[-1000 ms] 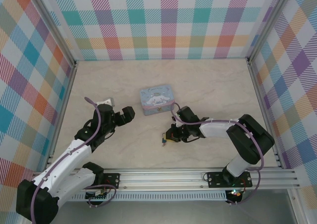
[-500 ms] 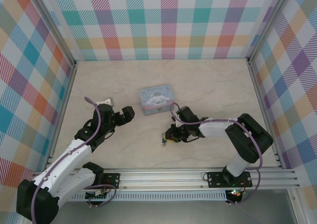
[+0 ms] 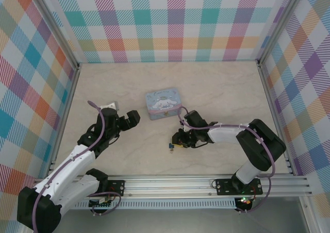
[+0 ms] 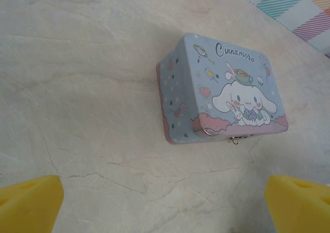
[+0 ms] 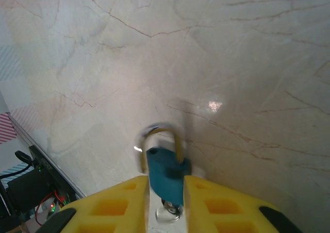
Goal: Unlock a padlock with a key
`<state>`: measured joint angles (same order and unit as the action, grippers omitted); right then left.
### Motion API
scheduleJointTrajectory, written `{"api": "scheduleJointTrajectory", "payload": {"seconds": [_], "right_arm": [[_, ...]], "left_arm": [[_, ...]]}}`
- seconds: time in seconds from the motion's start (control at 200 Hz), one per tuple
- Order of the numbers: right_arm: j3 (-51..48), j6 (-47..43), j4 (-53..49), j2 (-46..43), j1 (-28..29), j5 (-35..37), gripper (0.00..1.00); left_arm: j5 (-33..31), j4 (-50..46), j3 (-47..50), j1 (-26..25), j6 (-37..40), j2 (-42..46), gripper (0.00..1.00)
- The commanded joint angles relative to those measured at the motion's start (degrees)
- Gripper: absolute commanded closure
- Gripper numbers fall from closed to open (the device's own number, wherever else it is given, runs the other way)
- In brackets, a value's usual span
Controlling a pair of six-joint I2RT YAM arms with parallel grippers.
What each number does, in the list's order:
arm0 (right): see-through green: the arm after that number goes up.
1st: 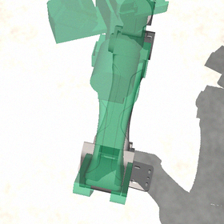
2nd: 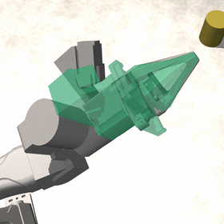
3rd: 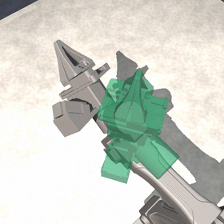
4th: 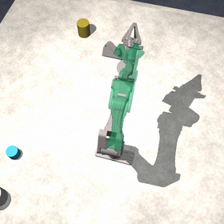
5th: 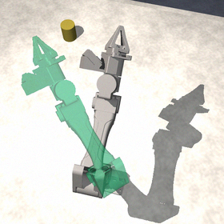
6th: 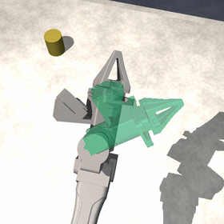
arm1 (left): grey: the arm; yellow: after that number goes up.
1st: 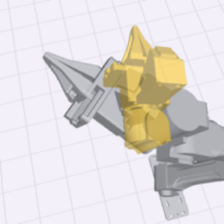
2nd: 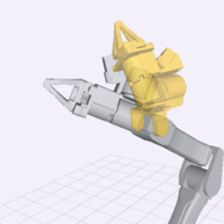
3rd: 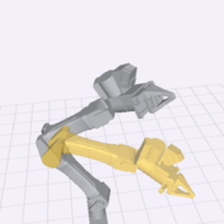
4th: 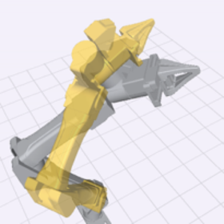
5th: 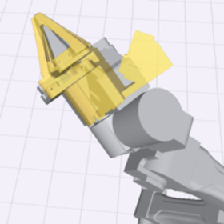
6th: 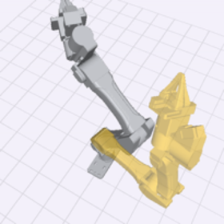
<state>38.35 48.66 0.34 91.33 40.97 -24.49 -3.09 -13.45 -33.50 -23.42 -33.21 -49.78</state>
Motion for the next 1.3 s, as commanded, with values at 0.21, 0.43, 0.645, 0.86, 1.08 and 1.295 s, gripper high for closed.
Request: {"api": "scheduleJointTrajectory", "payload": {"seconds": [0.21,0.43,0.645,0.86,1.08,1.295], "right_arm": [[1.28,-6.46,-12.25,-8.12,-2.35,4.51,0.64],[4.15,-12.67,-21.10,-17.11,-8.84,7.36,0.57],[4.47,-17.74,-24.45,-25.97,-18.23,10.44,0.41],[2.91,-22.08,-21.09,-30.70,-29.33,7.29,0.18],[2.14,-28.87,-16.53,-32.15,-35.34,16.78,0.00],[-5.34,-37.07,-1.37,-32.40,-40.10,24.19,0.00]], "left_arm": [[-0.10,-0.60,-4.46,1.44,1.66,0.21,0.00],[-0.54,-1.36,-7.40,2.22,2.80,-0.10,0.00],[-1.98,-2.01,-7.97,2.49,4.03,0.99,0.00],[-3.20,-4.37,-7.02,2.79,5.26,2.16,0.00],[-7.10,-4.65,-5.35,4.09,6.18,2.57,0.00],[-12.56,-3.11,-4.18,9.11,7.93,0.13,0.00]]}}
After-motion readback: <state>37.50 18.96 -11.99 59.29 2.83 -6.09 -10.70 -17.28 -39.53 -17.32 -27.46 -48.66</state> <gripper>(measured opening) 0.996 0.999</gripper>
